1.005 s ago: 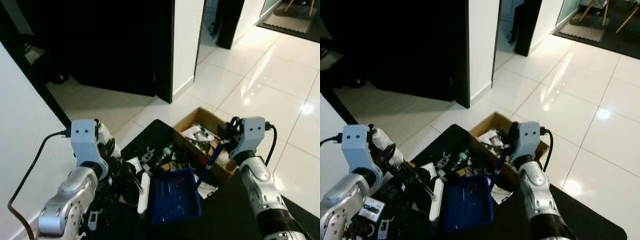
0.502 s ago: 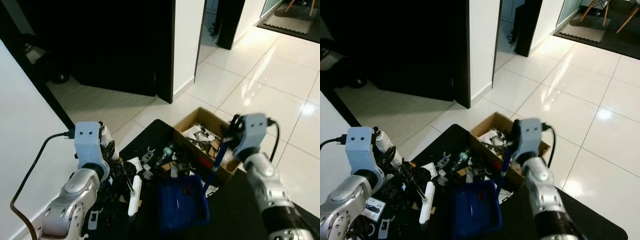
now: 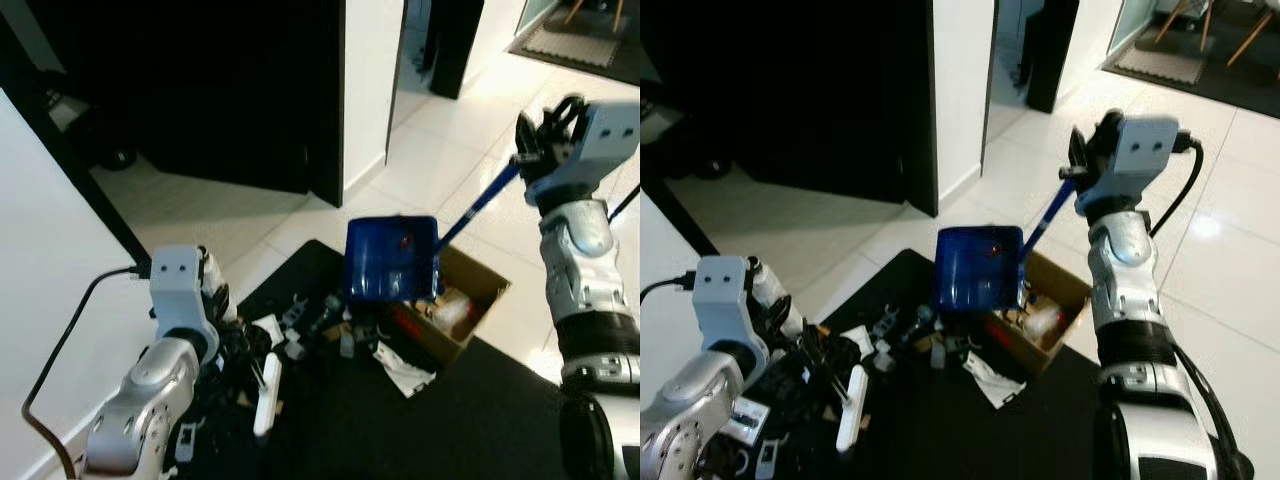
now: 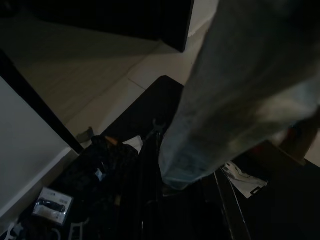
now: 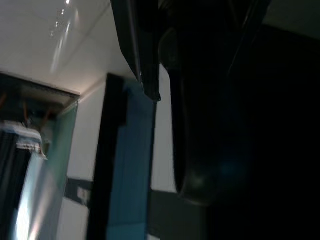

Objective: Sweep floor

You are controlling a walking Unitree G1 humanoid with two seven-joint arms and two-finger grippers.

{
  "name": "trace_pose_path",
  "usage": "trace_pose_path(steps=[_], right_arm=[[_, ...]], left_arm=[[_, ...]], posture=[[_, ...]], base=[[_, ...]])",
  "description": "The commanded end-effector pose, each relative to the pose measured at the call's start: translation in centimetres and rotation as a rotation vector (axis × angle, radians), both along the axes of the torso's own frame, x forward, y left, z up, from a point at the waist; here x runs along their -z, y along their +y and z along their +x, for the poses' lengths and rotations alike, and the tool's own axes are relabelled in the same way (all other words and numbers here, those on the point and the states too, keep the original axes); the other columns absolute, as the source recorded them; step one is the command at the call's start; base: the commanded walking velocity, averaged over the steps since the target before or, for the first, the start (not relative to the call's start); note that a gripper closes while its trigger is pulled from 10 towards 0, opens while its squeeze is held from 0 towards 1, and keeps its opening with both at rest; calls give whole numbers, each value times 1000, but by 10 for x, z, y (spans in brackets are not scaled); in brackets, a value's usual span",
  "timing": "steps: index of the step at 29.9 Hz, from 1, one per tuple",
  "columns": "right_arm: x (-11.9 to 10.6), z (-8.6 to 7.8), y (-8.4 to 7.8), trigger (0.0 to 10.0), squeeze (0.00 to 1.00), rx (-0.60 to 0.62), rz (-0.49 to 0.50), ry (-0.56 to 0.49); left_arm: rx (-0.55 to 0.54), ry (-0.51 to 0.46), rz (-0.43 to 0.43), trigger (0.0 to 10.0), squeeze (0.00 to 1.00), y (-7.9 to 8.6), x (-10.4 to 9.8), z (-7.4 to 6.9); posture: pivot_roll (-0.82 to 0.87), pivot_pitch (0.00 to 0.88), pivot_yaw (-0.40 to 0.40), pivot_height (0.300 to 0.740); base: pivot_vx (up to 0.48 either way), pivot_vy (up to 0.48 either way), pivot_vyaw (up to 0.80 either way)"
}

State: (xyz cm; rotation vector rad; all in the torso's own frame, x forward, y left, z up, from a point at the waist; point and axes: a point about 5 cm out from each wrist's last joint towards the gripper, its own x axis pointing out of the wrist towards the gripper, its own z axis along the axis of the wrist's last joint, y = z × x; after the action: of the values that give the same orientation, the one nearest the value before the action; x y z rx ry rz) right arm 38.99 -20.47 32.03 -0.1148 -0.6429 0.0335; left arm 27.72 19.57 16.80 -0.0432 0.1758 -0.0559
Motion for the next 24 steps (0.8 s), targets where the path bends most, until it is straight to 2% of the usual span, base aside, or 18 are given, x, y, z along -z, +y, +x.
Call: trace_pose_path(steps=[1, 3, 5, 8, 9, 11, 14, 18, 23, 24], right_arm=[[-22, -4, 9, 10000, 0, 11, -111, -121], [-25, -3, 26, 10000, 0, -2, -233, -148], [-25, -3, 26, 10000, 0, -2, -233, -148], [-24, -3, 41, 10000, 0, -29, -306, -174], [-24, -3, 41, 10000, 0, -29, -306, -174], [-22, -4, 52, 10000, 0, -46, -374, -209], [-21, -4, 56, 10000, 0, -54, -405, -226], [-11, -6, 69, 10000, 0, -58, -549, -286], [-6, -9, 78, 10000, 0, -62, -616, -330], [-6, -10, 79, 10000, 0, -48, -657, -352]], left_arm=[[-13, -28, 22, 10000, 0, 4, -5, -4], [-25, -26, 26, 10000, 0, 6, -4, -9], [-25, -26, 26, 10000, 0, 6, -4, -9], [-37, -20, 29, 10000, 0, 9, -3, -13], [-37, -20, 29, 10000, 0, 9, -3, -13], [-42, -16, 31, 10000, 0, 9, -1, -16], [-42, -15, 31, 10000, 0, 9, -1, -16], [-34, -13, 32, 10000, 0, 8, 0, -16], [-26, -10, 30, 10000, 0, 6, 1, -17], [-23, -7, 28, 10000, 0, 5, 2, -17]], posture=[[180, 203, 56, 740], [193, 207, 50, 740], [193, 207, 50, 740], [205, 211, 45, 740], [205, 211, 45, 740], [209, 214, 43, 740], [209, 214, 44, 740], [204, 217, 47, 740], [202, 218, 50, 740], [201, 218, 50, 740]], base=[[0, 0, 0], [0, 0, 0], [0, 0, 0], [0, 0, 0], [0, 0, 0], [0, 0, 0], [0, 0, 0], [0, 0, 0], [0, 0, 0], [0, 0, 0]])
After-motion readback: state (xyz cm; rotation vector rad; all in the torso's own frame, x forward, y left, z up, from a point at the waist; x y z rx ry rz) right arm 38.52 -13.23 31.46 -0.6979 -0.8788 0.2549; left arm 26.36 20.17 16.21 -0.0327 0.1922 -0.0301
